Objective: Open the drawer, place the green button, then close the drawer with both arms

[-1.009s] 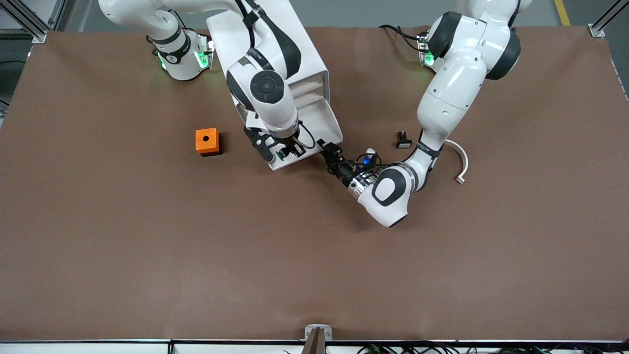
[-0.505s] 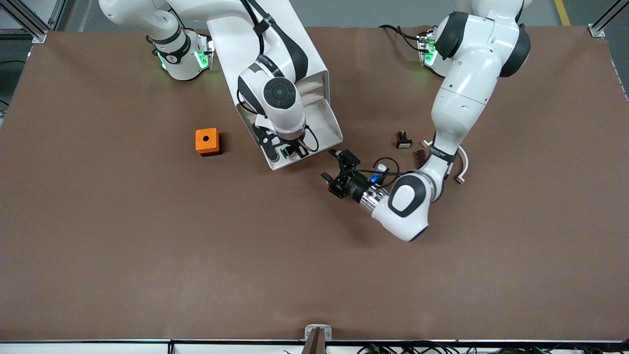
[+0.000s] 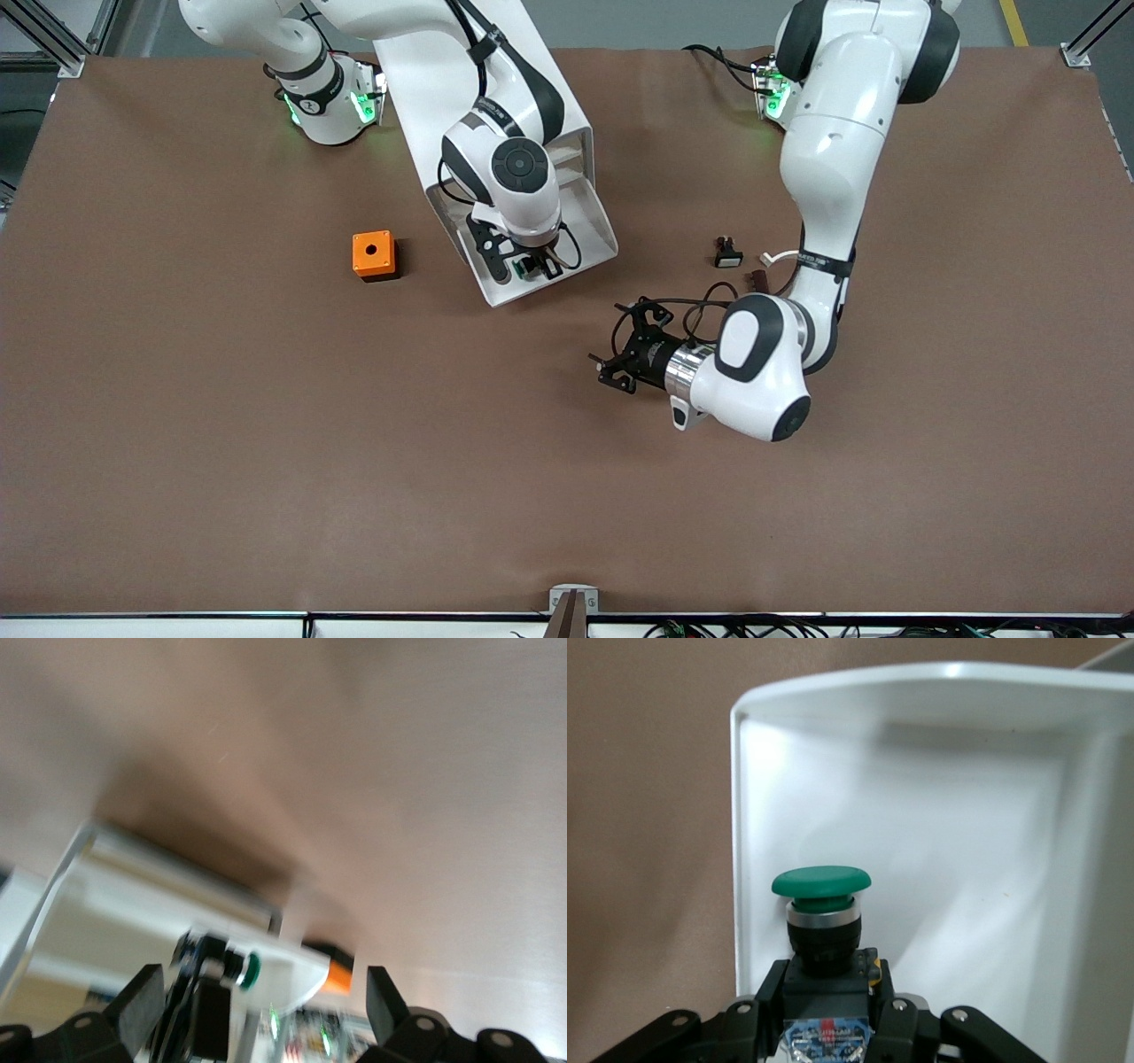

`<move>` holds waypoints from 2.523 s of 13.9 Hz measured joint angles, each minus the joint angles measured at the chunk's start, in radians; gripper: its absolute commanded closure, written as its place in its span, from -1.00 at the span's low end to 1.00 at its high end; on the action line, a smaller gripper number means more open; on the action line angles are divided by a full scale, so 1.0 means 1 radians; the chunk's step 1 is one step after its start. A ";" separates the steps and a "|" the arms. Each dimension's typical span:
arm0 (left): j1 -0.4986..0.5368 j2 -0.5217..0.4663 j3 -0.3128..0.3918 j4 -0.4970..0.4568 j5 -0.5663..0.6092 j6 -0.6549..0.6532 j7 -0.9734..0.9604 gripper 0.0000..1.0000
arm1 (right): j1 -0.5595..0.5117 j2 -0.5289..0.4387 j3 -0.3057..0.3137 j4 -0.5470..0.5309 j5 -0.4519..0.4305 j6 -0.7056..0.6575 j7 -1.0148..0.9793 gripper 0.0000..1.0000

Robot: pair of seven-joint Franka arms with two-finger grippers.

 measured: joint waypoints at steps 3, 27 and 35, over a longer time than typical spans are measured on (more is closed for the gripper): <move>-0.071 -0.044 0.040 0.001 0.118 0.133 0.043 -0.99 | 0.009 0.011 0.000 0.017 0.000 0.009 0.050 -0.47; -0.314 -0.087 0.040 -0.037 0.722 0.375 0.066 -0.99 | -0.699 -0.171 -0.047 0.386 -0.099 -0.653 -1.607 -1.00; -0.449 -0.040 0.035 -0.087 0.722 0.396 0.048 -0.99 | -0.885 -0.251 -0.046 0.386 -0.141 -0.708 -1.947 -1.00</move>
